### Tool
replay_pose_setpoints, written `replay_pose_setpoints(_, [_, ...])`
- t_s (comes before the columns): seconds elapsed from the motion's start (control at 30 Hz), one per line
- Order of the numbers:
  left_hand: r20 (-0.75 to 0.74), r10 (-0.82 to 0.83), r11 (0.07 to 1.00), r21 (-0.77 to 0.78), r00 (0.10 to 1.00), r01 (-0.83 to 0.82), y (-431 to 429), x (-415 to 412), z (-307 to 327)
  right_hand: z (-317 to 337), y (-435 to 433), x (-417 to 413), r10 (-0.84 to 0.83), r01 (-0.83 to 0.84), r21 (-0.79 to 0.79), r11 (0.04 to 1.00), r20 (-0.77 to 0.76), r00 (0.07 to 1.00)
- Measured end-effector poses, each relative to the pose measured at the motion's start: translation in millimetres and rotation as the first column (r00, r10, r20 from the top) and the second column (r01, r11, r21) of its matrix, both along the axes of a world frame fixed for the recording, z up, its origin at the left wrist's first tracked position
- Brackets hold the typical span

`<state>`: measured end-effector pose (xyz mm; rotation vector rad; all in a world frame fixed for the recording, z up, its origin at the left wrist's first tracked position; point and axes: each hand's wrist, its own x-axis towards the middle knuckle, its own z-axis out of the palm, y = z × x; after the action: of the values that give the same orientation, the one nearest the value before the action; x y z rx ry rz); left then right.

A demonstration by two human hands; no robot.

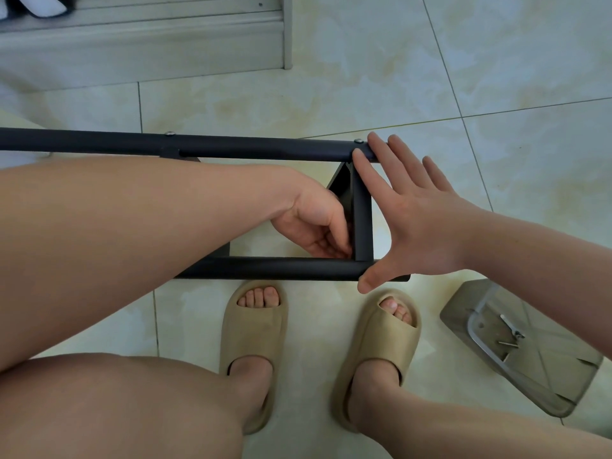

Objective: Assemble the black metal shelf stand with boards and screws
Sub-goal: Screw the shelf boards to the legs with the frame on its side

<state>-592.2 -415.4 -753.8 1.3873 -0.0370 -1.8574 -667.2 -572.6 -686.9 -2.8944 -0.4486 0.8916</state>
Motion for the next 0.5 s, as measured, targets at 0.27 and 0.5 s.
replay_pose_setpoints(0.27, [-0.014,0.026,0.999,-0.034,1.0,-0.026,3.0,-1.1,-0.9,0.2,0.2,-0.1,0.001,-0.001,-0.002,1.0,-0.004,1.0])
replay_pose_setpoints(0.5, [0.039,-0.106,0.991,0.09,0.994,0.103,-3.8,3.5,2.3,1.2,0.1,0.7,0.002,-0.002,-0.007,1.0,-0.016,1.0])
